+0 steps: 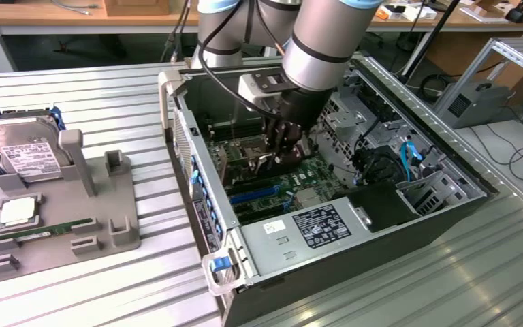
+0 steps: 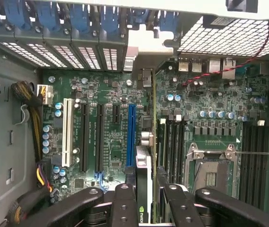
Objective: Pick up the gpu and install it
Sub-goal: 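Insert the gpu into the slot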
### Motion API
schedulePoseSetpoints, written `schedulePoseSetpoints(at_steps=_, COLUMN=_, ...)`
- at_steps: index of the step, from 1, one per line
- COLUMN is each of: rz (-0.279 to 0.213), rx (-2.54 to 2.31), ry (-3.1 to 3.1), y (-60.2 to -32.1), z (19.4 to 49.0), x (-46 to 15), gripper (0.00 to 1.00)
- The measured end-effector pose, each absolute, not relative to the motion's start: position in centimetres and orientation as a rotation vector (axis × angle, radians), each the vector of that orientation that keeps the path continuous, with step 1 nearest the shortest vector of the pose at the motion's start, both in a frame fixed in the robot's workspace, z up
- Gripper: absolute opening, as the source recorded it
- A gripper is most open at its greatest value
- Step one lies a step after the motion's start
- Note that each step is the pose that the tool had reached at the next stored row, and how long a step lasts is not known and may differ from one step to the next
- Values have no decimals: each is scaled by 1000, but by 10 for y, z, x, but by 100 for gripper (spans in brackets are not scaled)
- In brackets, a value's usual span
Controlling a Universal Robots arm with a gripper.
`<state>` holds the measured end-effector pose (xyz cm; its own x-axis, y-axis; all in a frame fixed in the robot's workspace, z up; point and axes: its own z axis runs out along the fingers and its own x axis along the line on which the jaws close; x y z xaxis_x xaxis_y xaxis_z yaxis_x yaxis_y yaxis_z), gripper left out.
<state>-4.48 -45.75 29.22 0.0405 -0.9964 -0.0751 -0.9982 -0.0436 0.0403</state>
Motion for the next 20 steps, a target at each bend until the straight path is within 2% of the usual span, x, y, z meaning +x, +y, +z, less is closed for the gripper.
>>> schedulePoseSetpoints(at_steps=20, rz=127, rx=-2249, ry=2157, y=-467, z=279, x=-60, gripper=27)
